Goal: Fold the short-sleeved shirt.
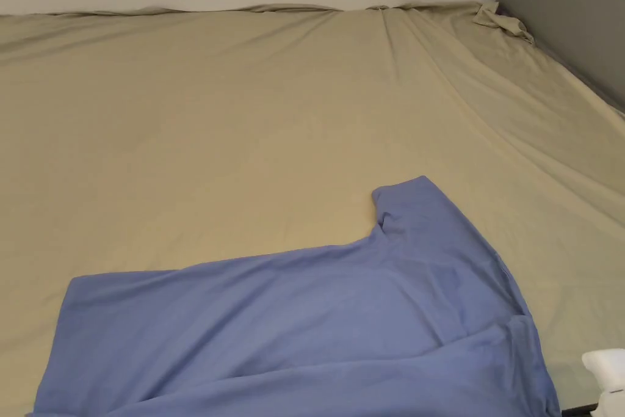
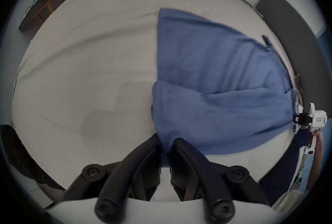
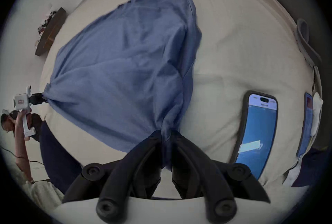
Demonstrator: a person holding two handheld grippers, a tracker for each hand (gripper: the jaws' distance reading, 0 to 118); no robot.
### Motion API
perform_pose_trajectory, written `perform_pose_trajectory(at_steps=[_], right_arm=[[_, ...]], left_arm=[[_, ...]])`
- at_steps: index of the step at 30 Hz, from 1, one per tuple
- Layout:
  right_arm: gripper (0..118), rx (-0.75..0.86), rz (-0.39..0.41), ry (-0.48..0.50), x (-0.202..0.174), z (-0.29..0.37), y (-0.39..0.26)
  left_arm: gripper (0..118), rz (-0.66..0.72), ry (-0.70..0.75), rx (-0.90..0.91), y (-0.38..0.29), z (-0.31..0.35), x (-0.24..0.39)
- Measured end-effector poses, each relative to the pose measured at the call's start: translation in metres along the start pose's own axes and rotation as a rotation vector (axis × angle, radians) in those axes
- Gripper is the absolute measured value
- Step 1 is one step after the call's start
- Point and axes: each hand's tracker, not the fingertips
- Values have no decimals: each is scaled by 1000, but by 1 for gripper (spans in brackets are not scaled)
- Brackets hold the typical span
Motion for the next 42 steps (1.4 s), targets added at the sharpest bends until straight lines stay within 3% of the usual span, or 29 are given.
perform_pose_trajectory(at_steps=[6,7,8,9,10,11,13,18,20,22,23,24,25,27,30,33,34,35,36,37,42], right_arm=[[12,-14,-1,-11,12,-21,3],[22,-12,-7,-9,14,-18,4],[37,-9,-19,-3,15,-12,6],[72,-10,-28,-5,13,-3,5],[118,-1,-20,-19,11,13,7],[118,81,23,-47,7,35,11],[116,298,81,-45,-8,76,21],[118,641,28,-120,-67,130,59],[106,738,27,-120,-94,125,63],[90,732,28,-115,-109,109,65],[42,724,33,-121,-122,98,66],[3,710,47,-145,-130,90,64],[3,684,55,-110,-140,81,64],[3,631,75,-61,-155,68,64],[3,612,93,-44,-159,50,67],[3,616,125,-62,-169,50,71],[3,613,126,-55,-172,50,72],[3,612,126,-56,-173,49,74],[3,611,126,-61,-174,48,76],[3,604,134,-86,-182,46,75],[3,549,155,-92,-194,33,73]], left_arm=[[6,0,14,25,-4,3,5],[18,20,22,31,-4,7,5],[54,51,27,42,-2,17,6],[102,65,9,67,-2,28,7],[118,83,-41,109,-3,46,7],[117,108,-156,285,-5,77,7],[118,158,-248,349,2,109,14],[118,111,-166,505,24,128,48],[118,82,-64,505,27,114,70],[108,84,1,498,27,101,85],[68,85,-20,512,26,94,96],[4,85,-21,504,27,86,102],[0,88,-13,497,22,77,110],[0,40,-75,451,28,64,119],[0,38,-23,473,42,52,128],[0,107,-13,441,68,31,114],[11,124,24,441,80,27,114],[49,95,131,468,90,18,111],[102,80,186,464,100,3,111],[118,64,241,398,115,-19,108],[118,73,237,309,153,-58,99]])
